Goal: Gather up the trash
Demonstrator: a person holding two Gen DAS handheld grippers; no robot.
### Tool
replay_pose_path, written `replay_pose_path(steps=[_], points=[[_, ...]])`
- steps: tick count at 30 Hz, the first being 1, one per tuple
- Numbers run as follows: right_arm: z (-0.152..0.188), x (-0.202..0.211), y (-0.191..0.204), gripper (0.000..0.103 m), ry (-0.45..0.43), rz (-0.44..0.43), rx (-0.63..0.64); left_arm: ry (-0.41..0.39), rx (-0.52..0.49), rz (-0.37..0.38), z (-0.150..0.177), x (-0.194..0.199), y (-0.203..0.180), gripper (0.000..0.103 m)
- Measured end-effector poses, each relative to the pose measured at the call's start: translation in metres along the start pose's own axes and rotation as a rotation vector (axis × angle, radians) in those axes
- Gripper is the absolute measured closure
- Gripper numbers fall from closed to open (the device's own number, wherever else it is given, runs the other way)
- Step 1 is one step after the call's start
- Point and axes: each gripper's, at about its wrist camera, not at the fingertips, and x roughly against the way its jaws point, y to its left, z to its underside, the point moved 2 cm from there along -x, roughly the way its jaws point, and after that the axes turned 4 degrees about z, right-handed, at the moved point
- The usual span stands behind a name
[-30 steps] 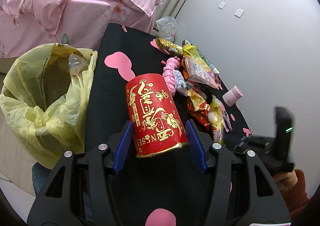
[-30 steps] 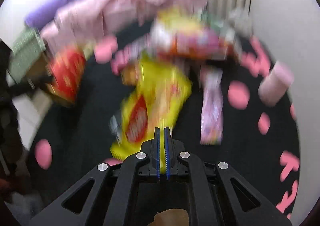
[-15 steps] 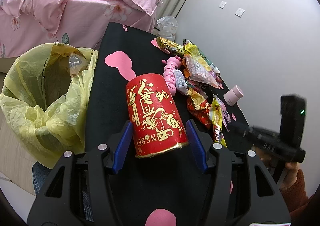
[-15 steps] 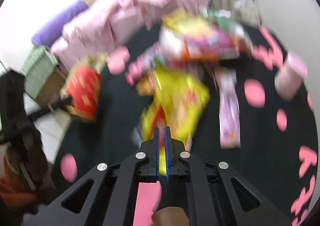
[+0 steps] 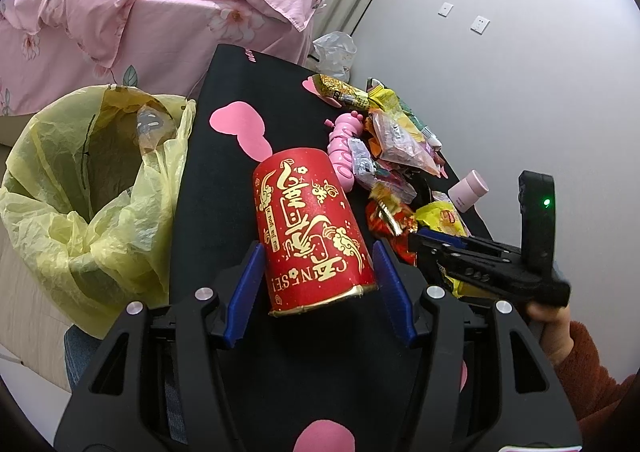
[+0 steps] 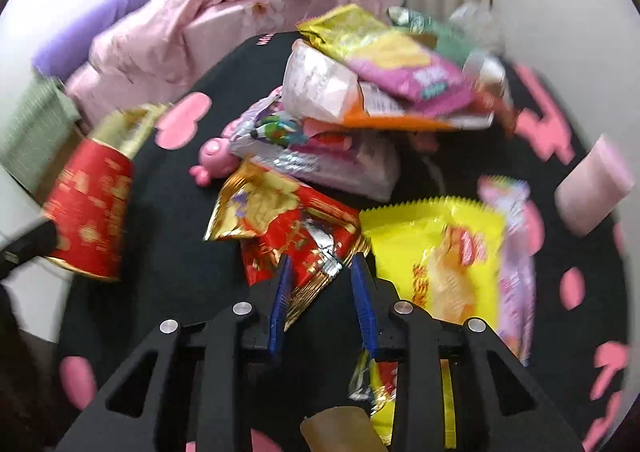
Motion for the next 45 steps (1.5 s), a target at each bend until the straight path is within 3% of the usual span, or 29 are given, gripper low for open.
replay_pose_path(steps=[4,8,14,18,23,25,29,33,35,37,40,41,45], points=[[0.003,-0.001,0.001,0.073,-0.014,-0.033,0.032,0.004,-0.005,-0.002,0.001,-0.002,-0.002,0.049],[0.001,0.001,0.013,0.073,-0.004,0.037,0.111,0.006,-0.008,-0.003,0.001,-0.002,-0.002,0.049],[0.010,0.055,0.015,0.073,-0.190,0.162,0.207,0.009,-0.001,-0.002,0.000,-0.002,-0.001,0.049],[0.018,0.074,-0.018,0.073,-0.191,0.193,0.130,0.008,-0.006,-0.004,0.000,-0.002,-0.002,0.049],[0.038,0.063,-0.047,0.073,-0.114,0.129,0.029,0.009,-0.009,-0.005,0.000,-0.002,-0.002,0.049],[0.043,0.061,-0.051,0.073,-0.125,0.149,0.013,0.011,-0.013,-0.008,0.000,-0.003,-0.002,0.049],[0.031,0.057,-0.074,0.073,-0.166,0.192,-0.025,0.014,-0.014,-0.013,-0.001,-0.004,-0.002,0.049],[0.009,0.035,-0.089,0.073,-0.132,0.223,-0.020,0.010,-0.025,-0.020,-0.001,-0.004,-0.005,0.049],[0.004,0.023,-0.097,0.073,-0.091,0.202,-0.033,0.011,-0.030,-0.026,-0.002,-0.003,-0.006,0.050],[0.002,0.019,-0.100,0.081,-0.060,0.133,-0.065,0.008,-0.037,-0.033,-0.003,-0.003,-0.007,0.050],[0.002,0.032,-0.088,0.092,-0.098,0.133,-0.025,-0.007,-0.039,-0.036,-0.006,0.000,-0.008,0.056],[0.002,0.042,-0.082,0.093,-0.126,0.153,-0.006,-0.011,-0.038,-0.036,-0.007,0.001,-0.008,0.066],[-0.007,0.078,-0.064,0.093,-0.219,0.119,0.019,-0.023,-0.054,-0.043,-0.011,0.004,-0.008,0.071]])
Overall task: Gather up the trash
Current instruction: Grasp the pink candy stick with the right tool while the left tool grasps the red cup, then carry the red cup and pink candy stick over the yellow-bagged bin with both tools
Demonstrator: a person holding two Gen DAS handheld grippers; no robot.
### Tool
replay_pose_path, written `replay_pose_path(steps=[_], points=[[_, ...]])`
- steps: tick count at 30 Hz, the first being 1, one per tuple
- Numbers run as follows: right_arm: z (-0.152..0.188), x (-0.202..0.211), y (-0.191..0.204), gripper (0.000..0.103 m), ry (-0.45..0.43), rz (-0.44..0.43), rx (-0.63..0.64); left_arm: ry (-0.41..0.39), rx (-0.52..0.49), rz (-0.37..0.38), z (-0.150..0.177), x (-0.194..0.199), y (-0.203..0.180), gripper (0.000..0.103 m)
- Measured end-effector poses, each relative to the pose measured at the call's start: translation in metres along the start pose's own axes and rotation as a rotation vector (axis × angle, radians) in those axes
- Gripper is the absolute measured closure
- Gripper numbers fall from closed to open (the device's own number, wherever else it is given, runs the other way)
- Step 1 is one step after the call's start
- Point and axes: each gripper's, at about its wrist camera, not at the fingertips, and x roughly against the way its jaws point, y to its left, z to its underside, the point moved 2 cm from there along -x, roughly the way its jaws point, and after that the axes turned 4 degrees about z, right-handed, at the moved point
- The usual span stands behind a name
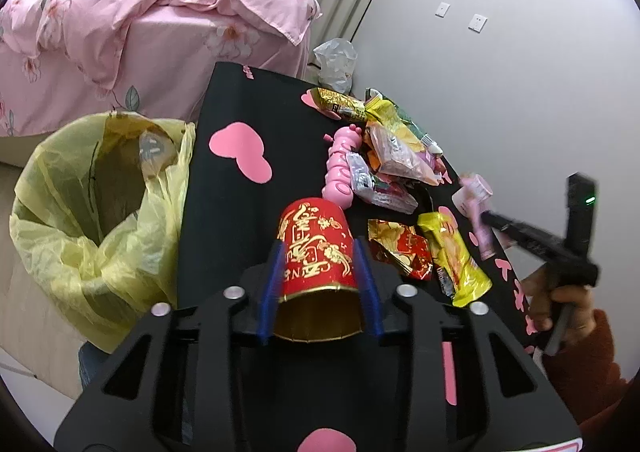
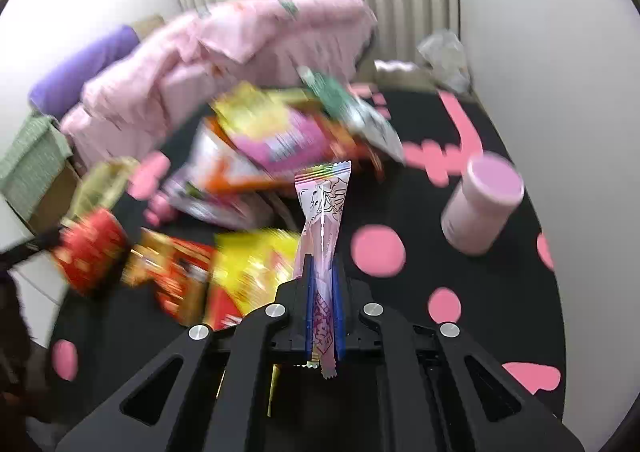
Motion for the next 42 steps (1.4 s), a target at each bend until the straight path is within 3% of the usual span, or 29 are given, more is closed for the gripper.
replay_pose_path(steps=[4,8,11,15,21,22,23,28,30,31,32,40,42], points=[[-0.015,0.022,0.016,0.093,-0.058,-0.002,0.043,0.004,0.011,0.016,0.002,0.002,0.001,0.071],[-0.014,0.024,0.030,0.093,-0.067,-0.030,0.061,0.047,-0.039,0.025,0.011,-0.002,-0.006,0.053],[-0.009,0.024,0.044,0.093,-0.060,-0.037,0.092,0.079,-0.049,0.043,0.018,-0.008,-0.010,0.046],[-0.003,0.024,0.054,0.093,-0.052,-0.034,0.123,0.109,-0.085,0.029,0.022,-0.012,-0.020,0.045],[-0.004,0.035,0.054,0.093,-0.081,-0.036,0.109,0.059,-0.082,0.018,0.015,0.001,-0.024,0.060],[-0.005,0.036,0.055,0.093,-0.086,-0.036,0.111,0.051,-0.081,0.017,0.013,0.004,-0.023,0.077],[-0.007,0.038,0.057,0.093,-0.094,-0.038,0.116,0.041,-0.079,0.011,0.012,0.006,-0.022,0.086],[-0.010,0.041,0.070,0.093,-0.109,-0.031,0.157,0.028,-0.042,0.005,0.007,0.011,-0.011,0.086],[-0.009,0.042,0.074,0.093,-0.110,-0.046,0.167,0.033,-0.029,0.028,0.009,0.012,-0.010,0.076],[-0.008,0.043,0.075,0.093,-0.111,-0.046,0.172,0.047,-0.038,0.039,0.011,0.010,-0.011,0.062],[-0.007,0.043,0.075,0.093,-0.112,-0.045,0.174,0.062,-0.053,0.045,0.014,0.008,-0.013,0.058],[0.001,0.042,0.070,0.093,-0.099,-0.036,0.162,0.167,-0.106,0.137,0.033,-0.018,-0.039,0.050],[0.002,0.043,0.065,0.093,-0.104,-0.024,0.153,0.169,-0.124,0.116,0.036,-0.022,-0.046,0.049]])
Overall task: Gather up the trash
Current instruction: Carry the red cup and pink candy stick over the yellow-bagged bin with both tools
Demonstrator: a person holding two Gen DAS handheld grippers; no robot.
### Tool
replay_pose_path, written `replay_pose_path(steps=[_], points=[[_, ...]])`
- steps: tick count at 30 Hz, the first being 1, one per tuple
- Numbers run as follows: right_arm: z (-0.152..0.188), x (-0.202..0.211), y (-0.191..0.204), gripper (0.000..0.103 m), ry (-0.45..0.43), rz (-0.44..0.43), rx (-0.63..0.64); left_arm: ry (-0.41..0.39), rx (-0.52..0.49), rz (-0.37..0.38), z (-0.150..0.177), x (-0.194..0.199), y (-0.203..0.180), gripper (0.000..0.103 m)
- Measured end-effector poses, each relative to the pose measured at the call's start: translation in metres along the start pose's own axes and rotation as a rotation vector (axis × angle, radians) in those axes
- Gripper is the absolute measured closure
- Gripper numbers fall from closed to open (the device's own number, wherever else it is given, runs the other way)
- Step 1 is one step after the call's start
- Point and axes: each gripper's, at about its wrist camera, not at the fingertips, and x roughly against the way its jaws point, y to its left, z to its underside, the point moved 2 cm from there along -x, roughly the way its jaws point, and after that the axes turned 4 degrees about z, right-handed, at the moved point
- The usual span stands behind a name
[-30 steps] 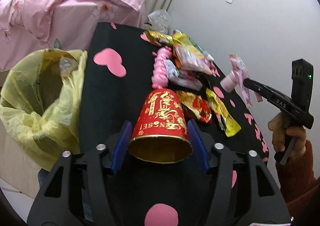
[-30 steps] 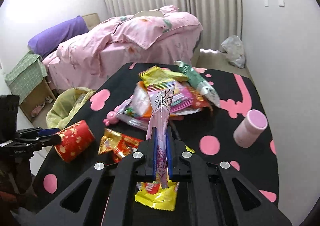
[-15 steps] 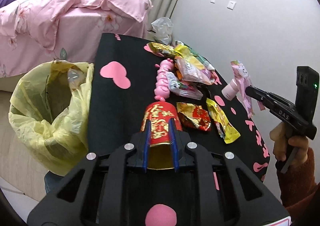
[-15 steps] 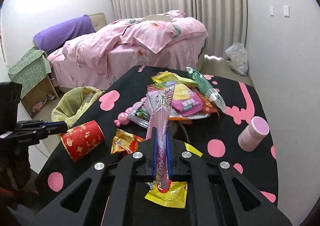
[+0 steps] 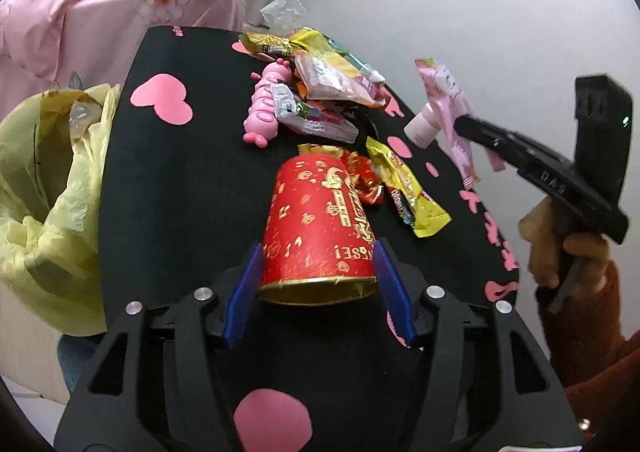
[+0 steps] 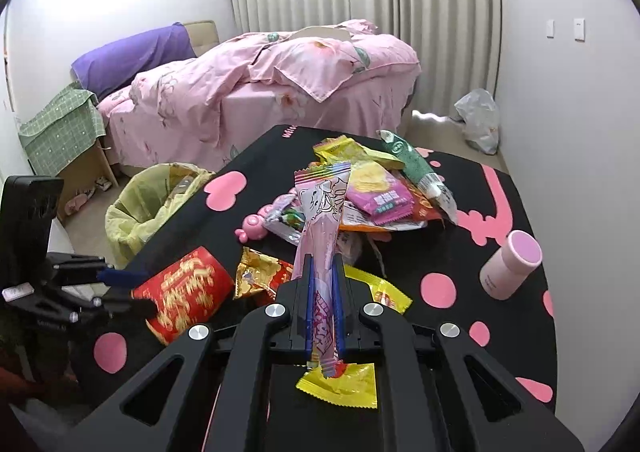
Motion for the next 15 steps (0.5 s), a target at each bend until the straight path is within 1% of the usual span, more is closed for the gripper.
replay_pose_path(steps=[1,4,7,10,11,12,15], points=[[0.001,0.001,-0.003,0.093,-0.002,0.004,-0.010,-0.008,-0.003,-0.015,-0.001,-0.001,-0.002,0.050],[0.004,0.005,-0.011,0.093,-0.007,0.011,-0.034,-0.031,0.021,-0.011,-0.003,0.004,-0.002,0.055],[0.008,0.008,-0.016,0.093,-0.008,0.020,-0.057,-0.055,0.014,-0.034,-0.005,0.011,-0.002,0.058],[0.008,0.009,-0.018,0.093,-0.012,0.020,-0.066,-0.081,0.013,-0.037,-0.008,0.017,-0.003,0.060],[0.007,0.010,-0.016,0.093,-0.016,0.017,-0.062,-0.091,0.011,-0.039,-0.009,0.020,-0.003,0.091],[0.006,0.010,-0.015,0.093,-0.020,0.014,-0.059,-0.094,0.013,-0.049,-0.011,0.023,-0.002,0.101],[0.000,0.012,-0.006,0.093,-0.036,0.003,-0.030,-0.122,0.040,-0.064,-0.017,0.034,0.009,0.100]])
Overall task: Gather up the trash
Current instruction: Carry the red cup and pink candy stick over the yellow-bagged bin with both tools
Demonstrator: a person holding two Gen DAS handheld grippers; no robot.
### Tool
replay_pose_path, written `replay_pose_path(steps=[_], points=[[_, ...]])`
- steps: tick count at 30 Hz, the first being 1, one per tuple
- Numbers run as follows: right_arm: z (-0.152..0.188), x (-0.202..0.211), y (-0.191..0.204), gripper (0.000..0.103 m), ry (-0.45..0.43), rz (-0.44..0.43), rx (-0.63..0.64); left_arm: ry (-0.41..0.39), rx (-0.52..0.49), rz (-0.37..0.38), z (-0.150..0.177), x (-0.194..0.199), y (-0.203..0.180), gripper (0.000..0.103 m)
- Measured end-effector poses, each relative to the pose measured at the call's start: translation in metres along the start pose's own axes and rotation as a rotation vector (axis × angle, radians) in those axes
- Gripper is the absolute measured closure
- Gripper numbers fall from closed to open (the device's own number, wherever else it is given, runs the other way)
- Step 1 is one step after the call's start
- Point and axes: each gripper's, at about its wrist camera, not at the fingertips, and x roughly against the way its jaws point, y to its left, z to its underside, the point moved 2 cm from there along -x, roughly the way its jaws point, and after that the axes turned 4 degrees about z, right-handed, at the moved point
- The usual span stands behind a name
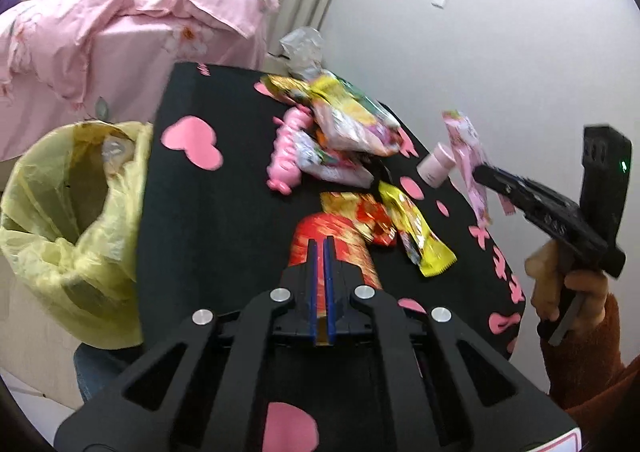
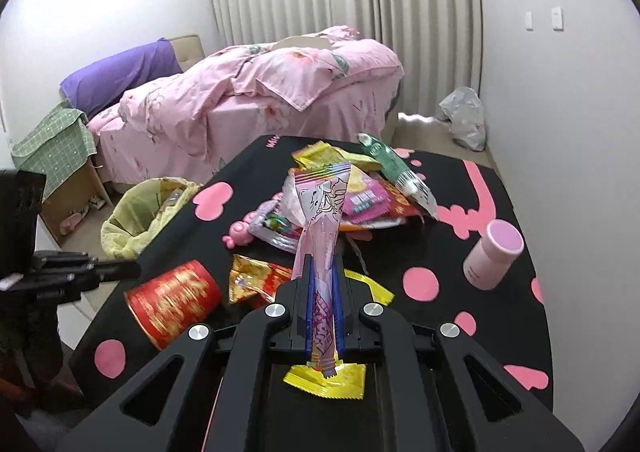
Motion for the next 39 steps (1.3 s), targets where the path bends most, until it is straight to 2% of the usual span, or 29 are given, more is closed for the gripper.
replay_pose_path(steps=[3,4,5,7,9,11,13,15,17,18,19,21,22,24,32,35,39], points=[[-0.005,-0.001,0.008,0.093,-0.007,-0.003,0.024,0.004,0.042,0.027,-0.001,0.004,0.011,0.098],[-0.006,-0.001,0.010,0.093,-0.007,-0.013,0.027,0.001,0.055,0.059,0.000,0.008,0.012,0.085],[-0.006,-0.001,0.011,0.093,-0.005,-0.016,0.030,-0.012,0.060,0.091,0.001,0.012,0.011,0.064],[-0.003,-0.002,0.012,0.093,0.002,-0.010,0.041,-0.038,0.034,0.139,0.005,0.016,0.001,0.049],[0.001,-0.002,0.010,0.093,0.011,-0.004,0.035,-0.015,-0.038,0.165,0.011,0.008,-0.017,0.047],[0.005,-0.001,0.003,0.093,0.018,0.005,0.017,0.030,-0.109,0.145,0.017,-0.006,-0.034,0.047],[0.010,0.003,-0.005,0.093,0.019,0.020,-0.001,0.060,-0.199,0.050,0.025,-0.024,-0.049,0.047],[0.013,0.008,-0.013,0.093,0.015,0.034,-0.019,0.055,-0.240,-0.030,0.030,-0.030,-0.053,0.046],[0.016,0.012,-0.021,0.093,0.011,0.047,-0.035,0.084,-0.190,-0.040,0.032,-0.036,-0.044,0.044],[0.018,0.014,-0.025,0.093,0.010,0.054,-0.046,0.105,-0.132,-0.031,0.031,-0.039,-0.035,0.043],[0.019,0.015,-0.028,0.093,0.008,0.059,-0.054,0.127,-0.089,-0.007,0.031,-0.040,-0.027,0.041],[0.021,0.016,-0.031,0.093,0.004,0.063,-0.068,0.160,0.034,0.049,0.029,-0.040,-0.011,0.045],[0.022,0.016,-0.032,0.093,0.003,0.060,-0.071,0.147,0.052,0.053,0.028,-0.036,-0.008,0.050],[0.022,0.016,-0.030,0.093,0.002,0.056,-0.070,0.100,0.027,0.005,0.023,-0.024,-0.009,0.054],[0.007,0.015,-0.003,0.093,-0.025,0.013,-0.012,-0.028,-0.015,-0.021,0.003,0.012,-0.011,0.056],[-0.003,0.010,0.011,0.093,-0.025,-0.012,0.012,-0.074,0.014,-0.039,-0.005,0.027,0.003,0.056],[-0.030,-0.006,0.046,0.093,-0.032,-0.107,0.068,-0.196,0.083,-0.153,-0.027,0.073,0.048,0.056]])
